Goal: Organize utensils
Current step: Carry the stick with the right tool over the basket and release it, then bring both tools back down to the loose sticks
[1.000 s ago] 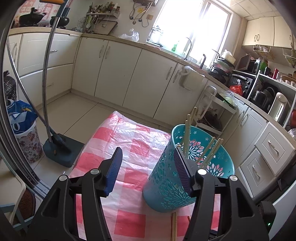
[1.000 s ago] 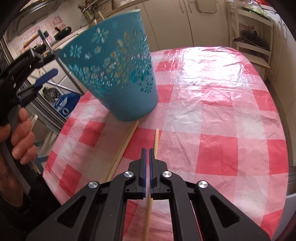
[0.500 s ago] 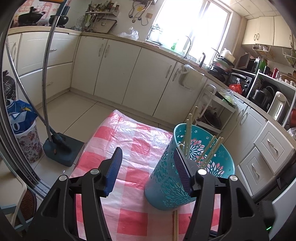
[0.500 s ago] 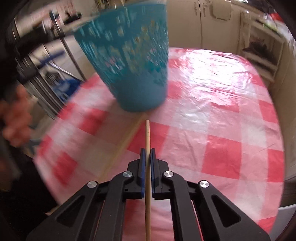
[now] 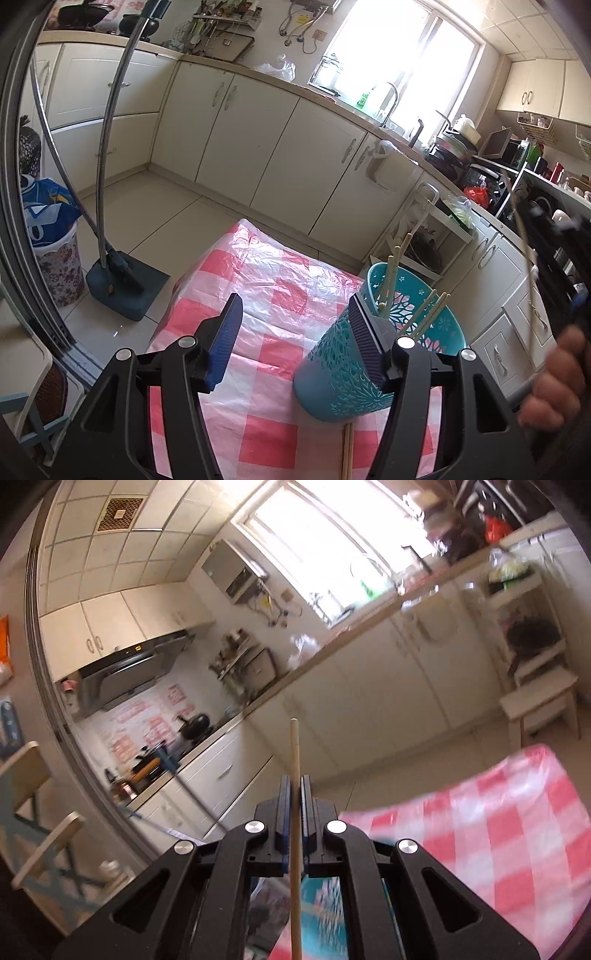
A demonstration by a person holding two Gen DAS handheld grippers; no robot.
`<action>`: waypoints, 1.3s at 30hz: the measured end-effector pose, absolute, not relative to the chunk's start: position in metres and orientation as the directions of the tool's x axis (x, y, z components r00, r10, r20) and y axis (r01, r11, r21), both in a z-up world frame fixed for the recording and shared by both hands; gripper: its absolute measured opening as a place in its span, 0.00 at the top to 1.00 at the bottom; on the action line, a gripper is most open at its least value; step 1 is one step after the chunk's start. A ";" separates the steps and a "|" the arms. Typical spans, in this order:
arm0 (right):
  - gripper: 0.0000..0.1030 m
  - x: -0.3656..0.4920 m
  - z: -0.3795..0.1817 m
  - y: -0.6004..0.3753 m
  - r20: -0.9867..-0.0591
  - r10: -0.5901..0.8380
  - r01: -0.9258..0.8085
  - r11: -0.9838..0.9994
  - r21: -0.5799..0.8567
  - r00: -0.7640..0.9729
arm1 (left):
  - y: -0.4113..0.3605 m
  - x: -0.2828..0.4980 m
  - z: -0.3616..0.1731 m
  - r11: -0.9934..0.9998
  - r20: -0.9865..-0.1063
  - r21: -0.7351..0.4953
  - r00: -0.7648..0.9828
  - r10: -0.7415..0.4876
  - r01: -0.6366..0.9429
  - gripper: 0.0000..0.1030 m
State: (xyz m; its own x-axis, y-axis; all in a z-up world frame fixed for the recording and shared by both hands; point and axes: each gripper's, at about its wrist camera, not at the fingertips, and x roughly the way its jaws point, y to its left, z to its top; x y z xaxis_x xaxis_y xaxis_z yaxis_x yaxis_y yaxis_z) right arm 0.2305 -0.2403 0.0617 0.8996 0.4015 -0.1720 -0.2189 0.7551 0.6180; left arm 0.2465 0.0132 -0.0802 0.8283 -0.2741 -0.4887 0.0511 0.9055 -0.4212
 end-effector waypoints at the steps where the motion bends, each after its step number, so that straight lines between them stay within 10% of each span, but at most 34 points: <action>1: 0.94 0.240 0.062 -0.241 -0.179 0.360 -0.187 0.776 0.602 0.916 | 0.015 0.247 -0.080 0.905 -0.488 -0.423 0.829 -0.274 0.051 0.44; 16: 0.80 0.183 0.015 -0.232 -0.401 0.274 -0.104 0.912 0.396 0.874 | 0.024 0.242 -0.081 0.920 -0.516 -0.389 0.816 -0.261 0.048 0.41; 24: 0.80 0.147 -0.093 -0.213 -0.726 0.328 -0.068 0.929 0.363 0.604 | 0.030 0.227 -0.095 0.937 -0.549 -0.350 0.805 -0.223 0.021 0.41; 39: 0.84 0.162 -0.128 -0.175 -0.805 0.213 -0.110 0.977 0.183 0.554 | -0.011 0.222 -0.119 0.954 -0.638 -0.263 0.716 -0.284 0.144 0.36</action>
State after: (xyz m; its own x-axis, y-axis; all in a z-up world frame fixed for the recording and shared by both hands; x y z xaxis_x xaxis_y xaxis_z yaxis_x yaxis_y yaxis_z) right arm 0.1615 -0.1753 -0.1282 0.5540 0.2131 -0.8048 -0.1104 0.9770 0.1827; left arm 0.2224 -0.0106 -0.1192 0.7157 -0.2836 -0.6382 0.1436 0.9541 -0.2630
